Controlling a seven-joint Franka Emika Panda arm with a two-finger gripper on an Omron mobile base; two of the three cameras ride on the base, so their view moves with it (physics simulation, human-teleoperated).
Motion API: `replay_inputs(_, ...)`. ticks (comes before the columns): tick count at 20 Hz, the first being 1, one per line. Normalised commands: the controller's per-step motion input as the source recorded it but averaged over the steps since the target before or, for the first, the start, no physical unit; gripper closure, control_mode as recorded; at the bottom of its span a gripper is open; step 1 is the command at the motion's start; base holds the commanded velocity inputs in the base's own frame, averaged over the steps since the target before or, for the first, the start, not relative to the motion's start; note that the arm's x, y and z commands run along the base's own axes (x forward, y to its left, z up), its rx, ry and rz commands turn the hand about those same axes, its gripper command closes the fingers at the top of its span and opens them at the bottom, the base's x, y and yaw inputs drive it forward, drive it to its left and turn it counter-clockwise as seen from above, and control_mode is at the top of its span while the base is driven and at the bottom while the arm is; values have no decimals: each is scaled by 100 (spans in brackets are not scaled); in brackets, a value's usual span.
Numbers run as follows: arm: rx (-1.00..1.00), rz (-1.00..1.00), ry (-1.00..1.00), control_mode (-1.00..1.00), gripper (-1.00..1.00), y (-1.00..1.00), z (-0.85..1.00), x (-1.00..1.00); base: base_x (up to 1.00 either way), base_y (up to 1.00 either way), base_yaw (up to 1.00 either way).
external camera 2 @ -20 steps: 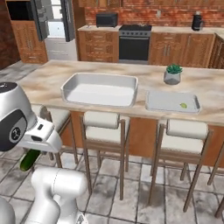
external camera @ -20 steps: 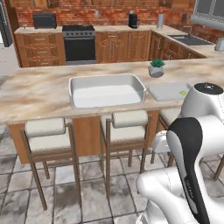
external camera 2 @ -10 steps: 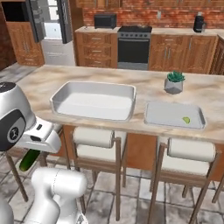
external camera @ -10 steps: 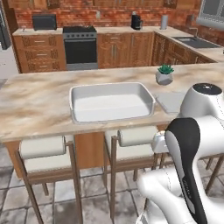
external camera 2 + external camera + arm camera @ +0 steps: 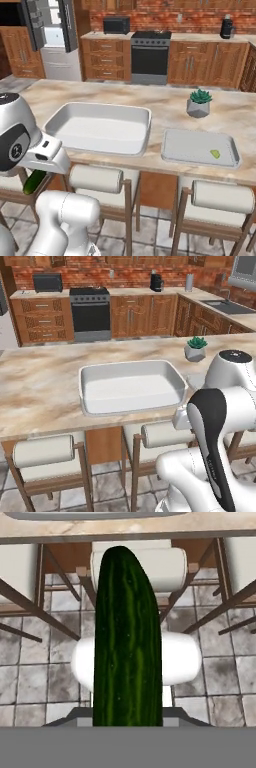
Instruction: Place the cold items (lemon wedge and cucumber) from the fridge in one tupperware on the dining counter. Place the warm items (hot dog and kebab skewer) in the stove area in another tupperware.
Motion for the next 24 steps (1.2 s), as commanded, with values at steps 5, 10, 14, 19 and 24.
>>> replay_inputs(5, 0, 0, 0, 100, 100, 0, 0, 0, 51, 4, -4)
replay_inputs(10, 0, 0, 0, 100, 100, 0, 0, 0, 65, 18, -9)
replay_inputs(14, 0, 0, 0, 100, 100, 0, 0, 0, 49, 14, -4)
replay_inputs(19, 0, 0, 0, 100, 100, 0, 0, 0, 32, 7, 0)
replay_inputs(24, -2, 0, 8, -100, 100, 1, 5, 27, 13, 0, 0)
